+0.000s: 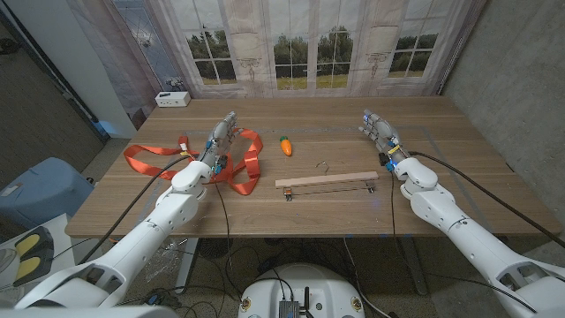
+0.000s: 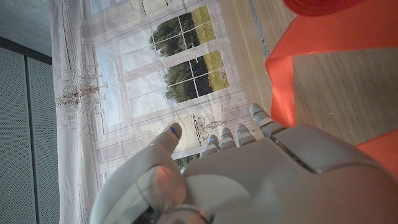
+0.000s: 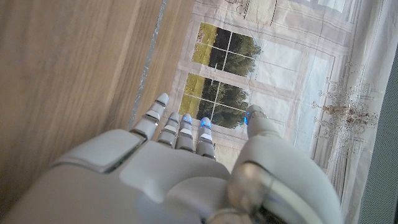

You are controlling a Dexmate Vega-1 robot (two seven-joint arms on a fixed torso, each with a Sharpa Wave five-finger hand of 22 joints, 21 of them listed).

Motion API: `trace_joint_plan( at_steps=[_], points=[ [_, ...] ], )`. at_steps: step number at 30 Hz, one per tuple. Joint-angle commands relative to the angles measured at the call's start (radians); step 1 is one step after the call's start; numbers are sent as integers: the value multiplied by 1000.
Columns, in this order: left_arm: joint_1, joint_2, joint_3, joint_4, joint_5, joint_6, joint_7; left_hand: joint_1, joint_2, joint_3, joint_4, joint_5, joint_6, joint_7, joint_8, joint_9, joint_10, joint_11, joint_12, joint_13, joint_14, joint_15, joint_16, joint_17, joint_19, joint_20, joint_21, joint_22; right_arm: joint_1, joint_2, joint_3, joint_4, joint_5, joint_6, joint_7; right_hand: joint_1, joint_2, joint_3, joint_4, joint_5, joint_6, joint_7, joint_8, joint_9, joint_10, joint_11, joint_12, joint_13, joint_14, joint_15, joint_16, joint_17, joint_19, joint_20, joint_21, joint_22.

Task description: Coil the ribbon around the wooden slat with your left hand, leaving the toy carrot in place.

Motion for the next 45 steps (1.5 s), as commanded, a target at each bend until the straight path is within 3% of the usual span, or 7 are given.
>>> trace_joint_plan(
  at_steps=[1,13,18,32,45],
  points=[
    [-11,-2,6,5,5,12,-2,9,8,7,0,4,-8,0,3,3,-6,0,4,5,-8,2,8,4,-1,7,2,2,-3,-36,-17,-47,-68,-50,-73,21,-5,8,-13,-2,13,-5,6,3,18,-2,11,2,17,7,11,2,8,14,2,3],
    [-23,-5,12,21,6,10,-18,9,6,9,-1,4,-5,0,4,3,-5,4,5,5,-7,6,8,4,-2,12,-1,2,-39,-143,-43,-226,-214,-222,-222,53,-10,20,-38,-15,38,-8,12,5,47,-7,22,4,48,-1,22,3,24,12,0,4],
    [-23,-3,12,18,9,7,-17,8,6,9,-1,4,-4,0,4,3,-3,5,5,5,-6,6,8,4,-1,12,-2,2,-55,-186,-47,-295,-248,-291,-245,65,-13,25,-44,-18,49,-7,15,5,56,-9,25,4,59,-2,25,3,32,8,0,4],
    [-21,7,14,-1,10,21,-20,6,4,11,-3,3,1,2,5,3,-1,12,6,5,-5,13,8,4,0,16,-6,3,-84,-303,-58,-481,-340,-498,-275,120,-23,45,-61,-23,73,-8,19,6,73,-24,27,5,79,-25,28,4,52,-1,-2,4],
    [-2,19,15,-42,16,32,-6,4,2,11,-3,3,3,5,5,3,1,16,6,5,-4,18,8,4,1,18,-9,3,-89,-390,-81,-606,-422,-632,-251,159,-41,55,-64,-24,90,-7,23,6,89,-26,30,6,89,-30,28,3,65,-4,-3,4]
  ],
)
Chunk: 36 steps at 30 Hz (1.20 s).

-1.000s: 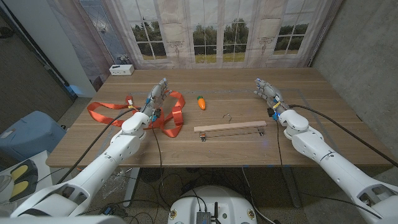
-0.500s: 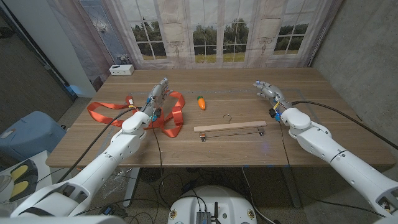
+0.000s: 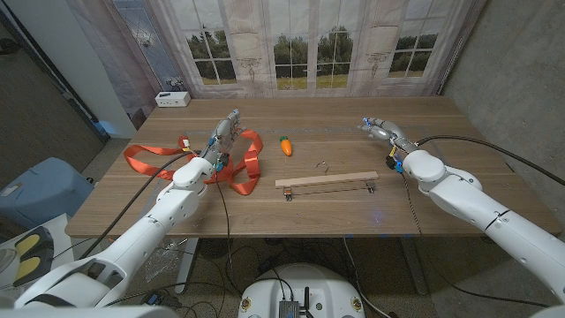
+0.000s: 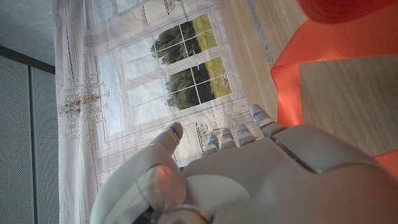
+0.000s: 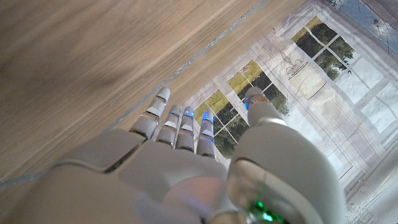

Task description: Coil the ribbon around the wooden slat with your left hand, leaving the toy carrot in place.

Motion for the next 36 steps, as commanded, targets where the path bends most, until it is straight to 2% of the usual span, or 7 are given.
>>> trace_joint_plan(
  at_steps=[1,18,31,36],
  points=[
    [19,12,2,-39,6,11,14,2,-1,6,1,3,3,5,6,4,0,4,6,1,-2,9,4,4,3,9,-2,3,-9,-85,-20,-130,-88,-156,6,20,-8,7,-2,-1,14,4,4,2,15,-5,11,6,15,-4,5,4,13,1,-4,4],
    [83,40,-5,-140,16,20,57,-1,-2,7,1,2,9,4,6,4,2,8,7,1,0,10,4,4,4,12,-6,3,-31,-177,-54,-296,-211,-318,25,53,-23,11,4,-2,34,-1,5,3,33,-16,13,7,27,-9,5,4,23,2,-8,5],
    [155,68,-16,-228,22,17,86,-3,-2,7,0,2,12,3,6,4,4,7,7,1,0,10,4,4,6,14,-9,3,-92,-249,-63,-437,-297,-434,23,72,-31,12,8,-1,56,0,8,3,45,-24,14,7,42,-22,9,5,34,2,-10,5],
    [178,76,-20,-252,24,13,95,-4,-2,8,0,2,13,4,6,4,5,8,7,1,1,12,4,4,7,15,-10,3,-88,-264,-103,-489,-372,-514,25,92,-33,17,6,0,79,0,13,4,55,-30,16,8,52,-39,10,5,49,8,-8,5]
  ],
)
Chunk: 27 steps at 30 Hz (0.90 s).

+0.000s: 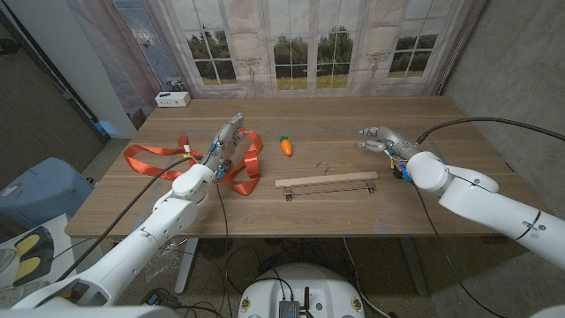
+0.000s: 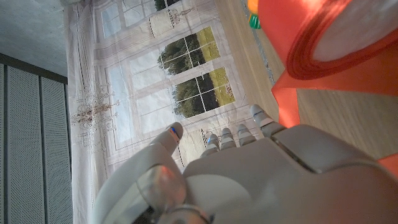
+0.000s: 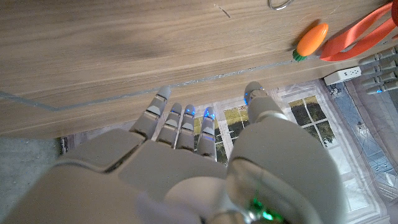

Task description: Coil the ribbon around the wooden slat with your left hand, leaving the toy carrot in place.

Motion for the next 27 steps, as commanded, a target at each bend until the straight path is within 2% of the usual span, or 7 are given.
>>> trace_joint_plan(
  at_steps=[1,11,16,22,25,27],
  points=[
    [57,21,-9,-67,7,-5,28,-4,-2,8,0,2,7,0,6,4,-1,3,7,2,-4,6,4,4,2,10,-1,3,-23,-62,-60,-143,-141,-155,4,34,-2,10,-4,1,30,3,10,4,24,-4,10,3,23,-17,9,5,24,8,2,5],
    [86,30,-13,-97,11,-9,38,-5,-2,9,0,2,10,0,6,4,0,3,7,2,-3,6,5,4,2,11,-2,4,19,-67,-176,-207,-325,-298,53,117,-32,26,-12,10,84,-6,20,7,68,-23,18,7,62,-52,14,5,67,9,6,6],
    [94,33,-13,-107,14,-9,42,-6,-2,9,0,2,10,0,6,4,1,3,7,2,-3,6,4,4,2,12,-4,4,48,-64,-237,-225,-415,-360,101,180,-54,35,-13,18,114,-18,24,9,89,-41,22,10,79,-69,16,7,83,3,5,7],
    [102,38,-12,-121,24,-8,49,-7,-2,9,-1,1,11,-1,6,4,0,5,7,2,-3,5,4,4,0,16,-6,4,86,-55,-324,-230,-546,-415,172,265,-76,47,-12,29,150,-47,27,10,99,-81,21,13,84,-99,14,11,97,-6,2,7],
    [108,42,-12,-133,35,-7,59,-7,-3,9,-1,1,11,-2,6,4,-1,4,6,2,-4,6,4,4,-1,21,-8,4,92,-50,-347,-230,-595,-425,199,286,-80,47,-9,32,157,-59,26,10,101,-93,21,14,83,-110,13,13,98,-10,0,8],
    [113,45,-12,-141,44,-6,69,-8,-6,9,-2,1,13,-6,6,4,-1,1,6,2,-4,3,3,4,0,20,-9,4,87,-48,-349,-230,-612,-425,210,301,-81,46,-5,34,163,-76,25,10,102,-113,19,15,81,-112,13,15,100,-12,-2,8]
  ],
)
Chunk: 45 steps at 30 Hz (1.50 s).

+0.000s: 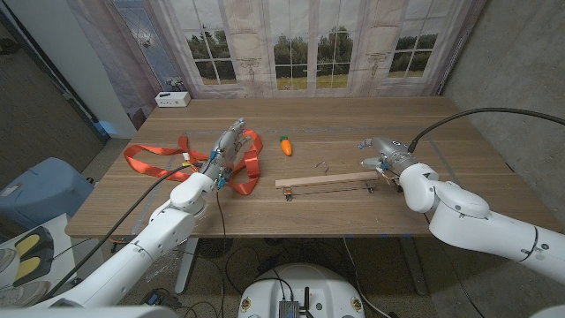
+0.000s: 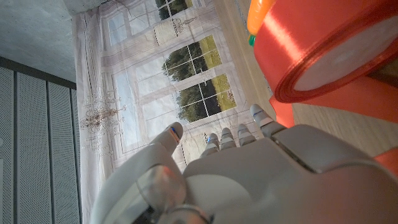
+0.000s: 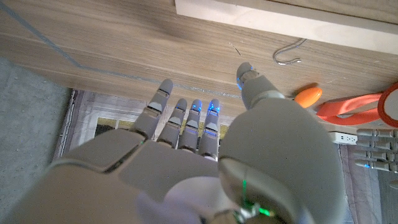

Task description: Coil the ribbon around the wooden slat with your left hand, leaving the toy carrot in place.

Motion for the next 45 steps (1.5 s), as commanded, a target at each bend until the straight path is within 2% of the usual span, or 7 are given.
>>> trace_joint_plan(
  at_steps=[1,10,19,31,45],
  points=[
    [26,12,-1,-39,29,-1,31,-8,-8,8,-3,0,2,-6,6,4,-1,0,6,2,-4,3,3,3,-2,8,-2,4,39,15,-121,-23,-203,-88,102,30,-2,5,5,7,14,-21,1,5,4,-31,1,6,5,-62,3,6,9,-7,-2,3],
    [55,26,-9,-76,60,1,70,-10,-13,6,-7,-1,4,-6,6,4,-1,2,6,2,-4,3,3,3,0,13,-6,4,45,36,-153,-11,-305,-84,193,43,0,1,11,8,20,-46,0,6,9,-42,1,6,-2,-72,2,9,9,-14,-5,3],
    [80,37,-19,-108,75,8,93,-10,-12,7,-10,-1,4,-5,5,4,0,3,6,2,-3,5,3,3,1,16,-10,4,29,61,-136,19,-344,-31,238,46,-5,-8,16,10,38,-55,3,6,26,-50,5,7,-3,-79,3,11,10,-17,-7,3],
    [99,40,-26,-127,80,15,110,-12,-10,8,-12,-2,4,-5,4,4,-1,3,5,2,-4,6,2,3,1,19,-15,4,30,109,-132,82,-420,37,310,50,3,-13,23,13,52,-49,5,6,33,-47,5,7,1,-82,8,16,14,-23,-8,4],
    [106,42,-30,-136,81,28,121,-13,-9,9,-12,-2,4,-5,4,4,-1,3,5,2,-4,7,2,3,2,20,-18,5,27,165,-113,157,-468,100,358,65,10,-16,22,16,72,-50,7,6,48,-47,8,8,9,-87,13,17,22,-26,-8,4]
  ],
)
